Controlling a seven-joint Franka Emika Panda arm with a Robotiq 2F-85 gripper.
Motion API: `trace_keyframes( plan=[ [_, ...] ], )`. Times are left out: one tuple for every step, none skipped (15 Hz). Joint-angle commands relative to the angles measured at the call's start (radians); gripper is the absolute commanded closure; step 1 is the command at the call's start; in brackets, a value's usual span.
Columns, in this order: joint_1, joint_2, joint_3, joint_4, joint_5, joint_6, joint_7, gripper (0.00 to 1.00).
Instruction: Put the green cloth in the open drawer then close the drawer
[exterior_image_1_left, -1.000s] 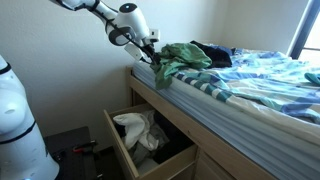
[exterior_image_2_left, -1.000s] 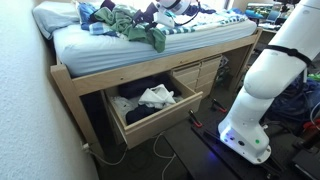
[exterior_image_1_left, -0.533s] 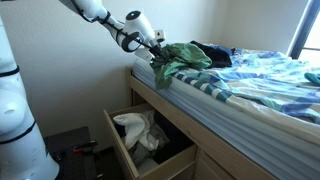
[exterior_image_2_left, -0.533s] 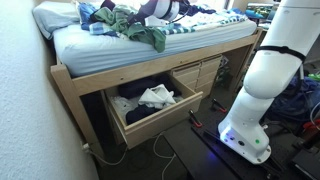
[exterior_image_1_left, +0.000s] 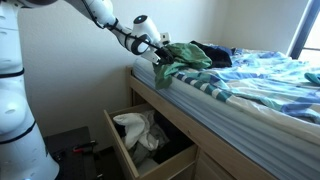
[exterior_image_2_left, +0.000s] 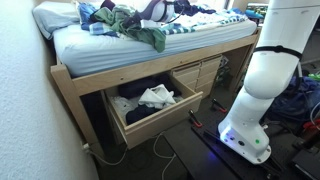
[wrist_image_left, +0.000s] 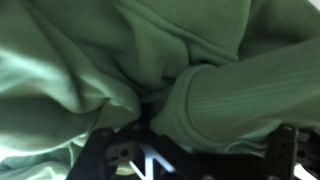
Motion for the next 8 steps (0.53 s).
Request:
trace_keyframes(
  plan=[
    [0.009,0.049,-0.005,0.057,-0.007,-0.035,0.021,0.42],
    [0.008,0.050,-0.002,0.058,-0.002,-0.036,0.017,0.49],
    [0.006,0.044,0.001,0.056,0.002,-0.038,0.011,0.58],
    [0.003,0.028,0.007,0.046,0.010,-0.041,0.003,0.64],
    [0.001,0.005,0.011,0.030,0.015,-0.039,-0.002,0.72],
    [-0.001,-0.015,0.015,0.018,0.019,-0.042,-0.005,0.78],
    [-0.004,-0.046,0.021,-0.004,0.028,-0.043,-0.011,0.86],
    [-0.001,-0.071,0.017,-0.020,0.026,-0.044,-0.003,0.92]
  ],
)
